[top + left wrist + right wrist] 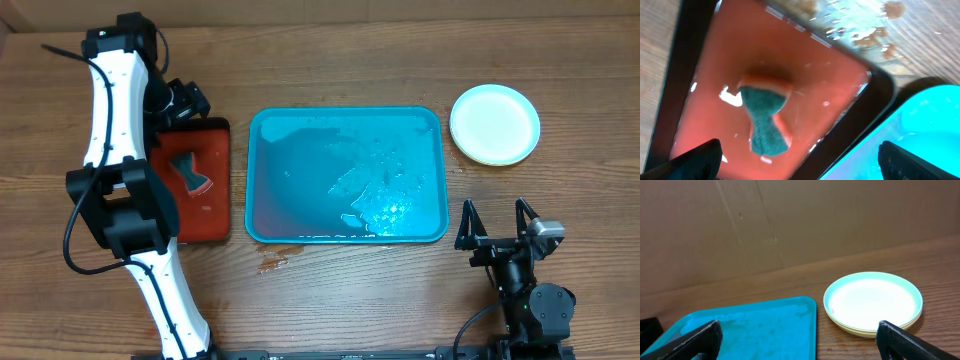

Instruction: Clean dirty plates on tray and stack at the side

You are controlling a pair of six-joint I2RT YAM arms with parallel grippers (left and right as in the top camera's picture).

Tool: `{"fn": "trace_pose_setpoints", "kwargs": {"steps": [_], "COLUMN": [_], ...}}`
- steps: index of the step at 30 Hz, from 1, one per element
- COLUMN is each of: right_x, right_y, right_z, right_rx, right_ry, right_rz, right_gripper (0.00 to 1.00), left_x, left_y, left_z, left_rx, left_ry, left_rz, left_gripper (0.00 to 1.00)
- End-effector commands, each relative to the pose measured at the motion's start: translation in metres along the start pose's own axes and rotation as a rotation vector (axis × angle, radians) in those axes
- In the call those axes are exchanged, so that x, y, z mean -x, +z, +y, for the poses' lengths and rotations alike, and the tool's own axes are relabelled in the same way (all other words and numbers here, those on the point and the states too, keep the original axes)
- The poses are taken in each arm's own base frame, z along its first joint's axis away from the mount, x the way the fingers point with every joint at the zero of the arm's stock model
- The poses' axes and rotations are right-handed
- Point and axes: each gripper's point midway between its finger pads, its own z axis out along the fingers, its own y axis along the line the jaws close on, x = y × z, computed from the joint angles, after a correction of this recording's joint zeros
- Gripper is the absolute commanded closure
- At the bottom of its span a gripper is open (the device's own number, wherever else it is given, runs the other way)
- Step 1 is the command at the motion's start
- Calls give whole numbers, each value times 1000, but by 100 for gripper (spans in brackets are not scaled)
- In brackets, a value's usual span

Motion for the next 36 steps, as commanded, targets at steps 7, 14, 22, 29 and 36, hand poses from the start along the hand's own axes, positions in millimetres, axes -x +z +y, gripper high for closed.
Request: {"fn": "trace_pose_setpoints", "kwargs": {"steps": [7, 14, 22, 29, 36], "right_x": [-1, -1, -1, -1, -1], "right_y": [0, 0, 0, 0, 0], "right_z": [-1, -1, -1, -1, -1], "right_rx": [-6, -6, -6, -6, -6], "right_ry": [-2, -2, -2, -2, -2], "right_rz": [-6, -6, -6, -6, -6], "right_gripper": [0, 0, 0, 0, 0], "left_x": [-16, -52, -116, -157, -189], "left_y": [-87, -106, -82, -80, -86], "left_z": [-74, -72, -23, 9, 33], "left_rx": [-96, -131, -118, -216, -285], "left_ry": [392, 501, 616, 612, 611], "left_rz": [-349, -501, -554, -857, -1094], "left_gripper": [0, 0, 0, 0, 0]}}
